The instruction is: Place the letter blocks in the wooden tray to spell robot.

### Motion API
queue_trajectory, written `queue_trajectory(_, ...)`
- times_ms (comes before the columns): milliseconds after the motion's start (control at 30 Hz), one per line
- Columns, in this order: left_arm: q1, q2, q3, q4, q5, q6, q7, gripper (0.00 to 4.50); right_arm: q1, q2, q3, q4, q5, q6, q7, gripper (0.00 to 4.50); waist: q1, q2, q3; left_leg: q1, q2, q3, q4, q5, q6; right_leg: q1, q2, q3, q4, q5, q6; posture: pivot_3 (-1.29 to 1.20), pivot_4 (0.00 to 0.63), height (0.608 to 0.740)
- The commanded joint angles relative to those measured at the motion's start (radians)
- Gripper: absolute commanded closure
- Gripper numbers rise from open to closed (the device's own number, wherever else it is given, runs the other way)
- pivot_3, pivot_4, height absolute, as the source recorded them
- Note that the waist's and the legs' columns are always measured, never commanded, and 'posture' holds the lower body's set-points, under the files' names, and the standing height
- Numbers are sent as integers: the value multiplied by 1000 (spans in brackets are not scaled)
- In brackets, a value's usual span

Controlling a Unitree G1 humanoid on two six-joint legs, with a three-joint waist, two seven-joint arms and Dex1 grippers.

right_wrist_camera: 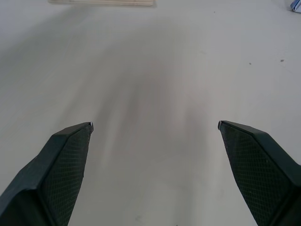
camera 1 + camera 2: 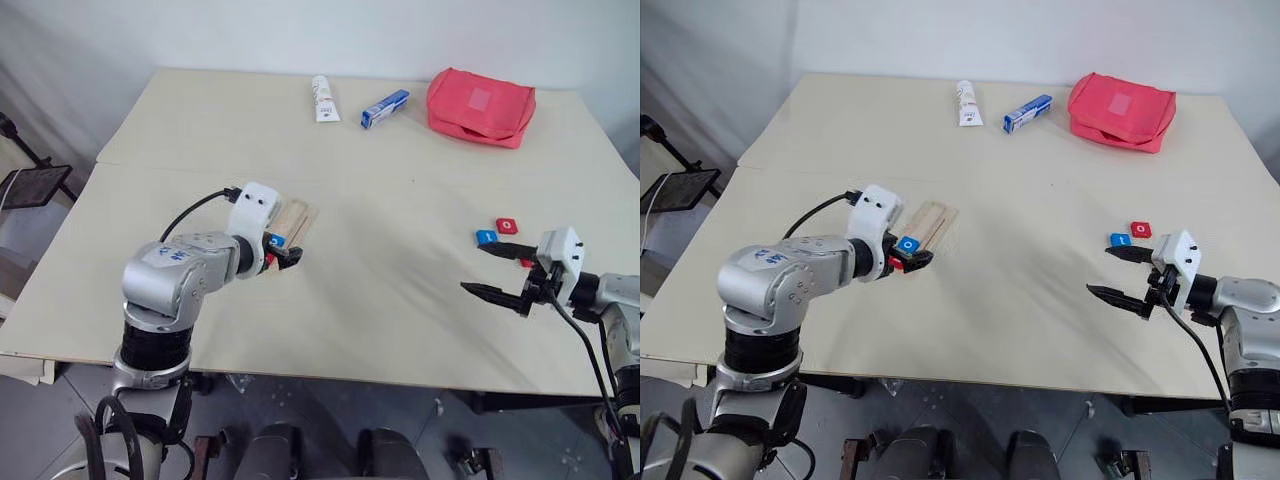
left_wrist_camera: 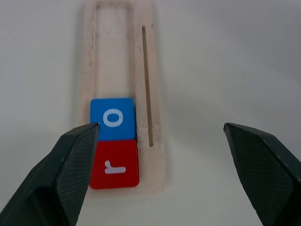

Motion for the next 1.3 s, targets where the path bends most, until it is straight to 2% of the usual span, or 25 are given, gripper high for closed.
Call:
queue_trajectory(33,-32,-16,11,2,54,30,47,0,15,-7,-20,-35,12,-3,-4,34,1,0,0,0,0,0,0,0,0,0,0,1,0,0,0,0,150,740)
queue_trajectory(533,-28,-19,21,71,79,27,26,0,85,-9,-38,-90,27,11,-35,34,3,0,0,0,-1,-1,0,0,0,0,0,2,0,0,0,0,150,740)
queue_trajectory(1067,-16,25,-62,158,83,-31,-30,0,114,-13,-47,-112,28,15,-63,34,4,0,0,0,-1,-1,1,0,0,1,-1,2,0,0,0,0,150,740)
queue_trajectory(1100,-13,27,-67,155,86,-29,-28,313,115,-13,-47,-113,27,15,-64,0,4,0,0,0,-1,-1,1,0,0,1,-1,2,0,0,0,0,150,740)
queue_trajectory(1167,-5,43,-87,149,79,-36,-44,589,114,-13,-47,-112,26,13,-67,0,4,0,0,0,-1,-1,1,0,0,1,-1,2,0,0,0,0,150,740)
queue_trajectory(1267,4,87,-130,138,70,-101,-95,1465,112,-13,-46,-111,25,12,-72,0,2,0,0,1,-1,0,1,0,0,1,-1,2,0,0,0,0,150,740)
queue_trajectory(1300,5,105,-146,137,70,-125,-112,1465,111,-14,-46,-111,25,12,-73,0,2,0,0,1,-1,0,1,0,0,1,0,2,0,0,0,0,150,740)
